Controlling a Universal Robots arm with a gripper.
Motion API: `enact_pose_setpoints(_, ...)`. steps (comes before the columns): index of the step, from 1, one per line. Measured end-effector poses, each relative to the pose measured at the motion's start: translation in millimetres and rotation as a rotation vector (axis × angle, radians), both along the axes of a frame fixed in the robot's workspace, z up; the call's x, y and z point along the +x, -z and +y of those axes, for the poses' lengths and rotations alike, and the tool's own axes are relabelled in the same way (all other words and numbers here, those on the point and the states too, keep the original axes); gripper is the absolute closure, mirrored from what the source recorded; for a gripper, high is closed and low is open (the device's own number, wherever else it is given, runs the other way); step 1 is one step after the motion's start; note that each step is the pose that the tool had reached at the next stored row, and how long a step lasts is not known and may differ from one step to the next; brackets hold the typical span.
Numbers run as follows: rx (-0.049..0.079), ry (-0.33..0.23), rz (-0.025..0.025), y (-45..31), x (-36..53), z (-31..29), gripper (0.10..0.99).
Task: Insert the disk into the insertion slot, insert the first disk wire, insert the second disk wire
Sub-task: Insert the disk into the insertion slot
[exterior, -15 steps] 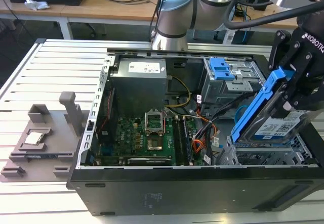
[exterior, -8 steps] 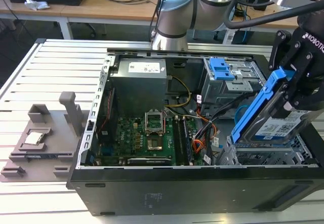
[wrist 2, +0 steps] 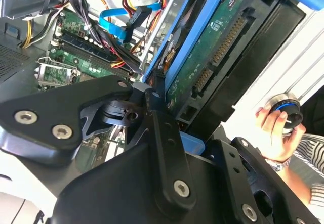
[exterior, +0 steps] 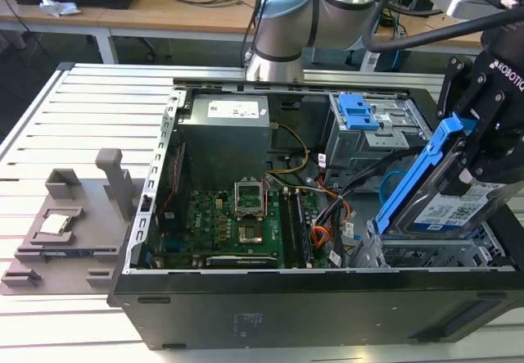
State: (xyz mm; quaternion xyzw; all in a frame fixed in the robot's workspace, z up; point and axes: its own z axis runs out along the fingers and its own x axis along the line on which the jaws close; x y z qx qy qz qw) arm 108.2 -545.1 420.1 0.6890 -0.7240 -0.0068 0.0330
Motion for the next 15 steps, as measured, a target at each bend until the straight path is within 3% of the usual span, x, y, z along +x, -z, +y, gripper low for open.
enact_pose_setpoints(7,0.0,0.0,0.0,10.0,0.0,0.0,0.722)
enact_pose_setpoints(11,0.0,0.0,0.0001,22.7,0.0,-0.1,0.722)
enact_pose_setpoints(15,0.0,0.0,0.0001,29.5,0.0,0.0,0.722)
